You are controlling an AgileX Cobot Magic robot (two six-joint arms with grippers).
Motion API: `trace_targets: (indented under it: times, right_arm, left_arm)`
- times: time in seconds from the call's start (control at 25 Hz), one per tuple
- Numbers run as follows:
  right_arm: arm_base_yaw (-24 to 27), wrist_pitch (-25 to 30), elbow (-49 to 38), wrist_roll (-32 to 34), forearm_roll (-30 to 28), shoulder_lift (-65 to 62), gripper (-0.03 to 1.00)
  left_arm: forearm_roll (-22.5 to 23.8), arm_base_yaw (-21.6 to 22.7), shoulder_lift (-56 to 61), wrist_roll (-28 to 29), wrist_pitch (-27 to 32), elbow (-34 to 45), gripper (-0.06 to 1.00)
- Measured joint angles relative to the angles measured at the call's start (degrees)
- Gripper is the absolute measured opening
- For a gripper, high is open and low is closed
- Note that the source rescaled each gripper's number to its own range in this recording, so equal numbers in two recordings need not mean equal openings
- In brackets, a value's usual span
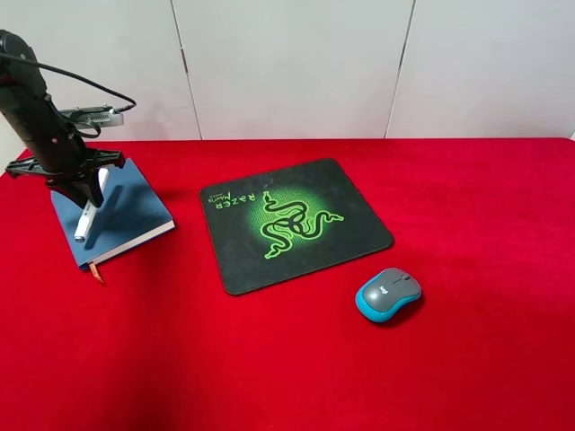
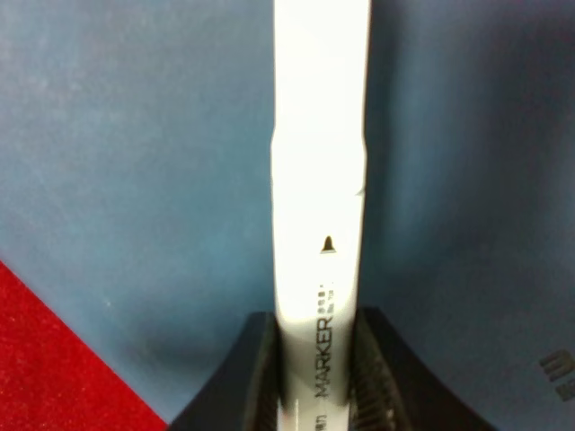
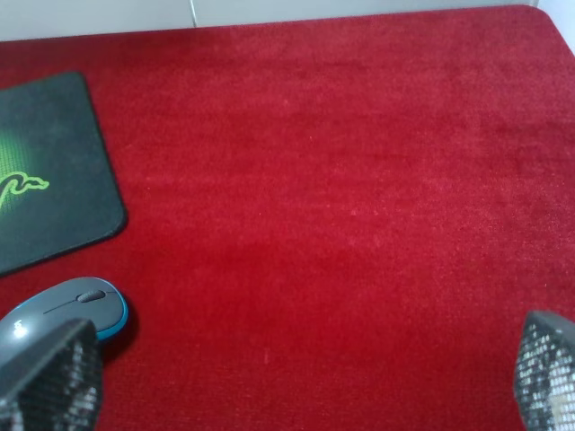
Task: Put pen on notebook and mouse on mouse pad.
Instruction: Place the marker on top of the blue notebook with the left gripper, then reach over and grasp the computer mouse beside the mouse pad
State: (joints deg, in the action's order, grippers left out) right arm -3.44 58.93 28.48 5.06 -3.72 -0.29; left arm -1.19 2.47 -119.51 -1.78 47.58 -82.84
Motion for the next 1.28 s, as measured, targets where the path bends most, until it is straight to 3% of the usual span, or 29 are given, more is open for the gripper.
trace_targets:
  times: [0.16,0.24,0.28,0.4,0.44,0.52,0.64,0.96,1.28]
  right_arm:
    - [0.0,0.0,0.0,0.0,0.0,0.0,1.0]
    - [0.0,0.0,0.0,0.0,0.0,0.0,1.0]
    - [0.0,0.0,0.0,0.0,0.0,0.0,1.0]
    - [0.0,0.0,0.0,0.0,0.0,0.0,1.0]
    - [0.0,0.0,0.0,0.0,0.0,0.0,1.0]
    - [0.0,0.0,0.0,0.0,0.0,0.0,1.0]
    - [0.0,0.0,0.0,0.0,0.0,0.0,1.0]
    - [0.0,0.0,0.0,0.0,0.0,0.0,1.0]
    - [0.0,0.0,0.0,0.0,0.0,0.0,1.0]
  left_arm:
    - [0.0,0.0,0.0,0.0,0.0,0.0,0.0]
    - [0.0,0.0,0.0,0.0,0.0,0.0,0.06]
    - [0.0,0.0,0.0,-0.1,0.0,0.0,0.17]
    - [0.0,0.0,0.0,-0.2,-0.4,0.0,0.69]
    - [0.0,0.0,0.0,-0.2,-0.4,0.0,0.81]
    - [0.0,0.0,0.0,-0.2,-0.6,0.0,0.92]
    - [0.0,0.0,0.1,-0.2,-0.7,0.0,0.98]
    - [0.0,0.0,4.1,-0.2,0.7,0.0,1.0]
    - [0.0,0.0,14.3,0.9,10.8,0.0,1.0]
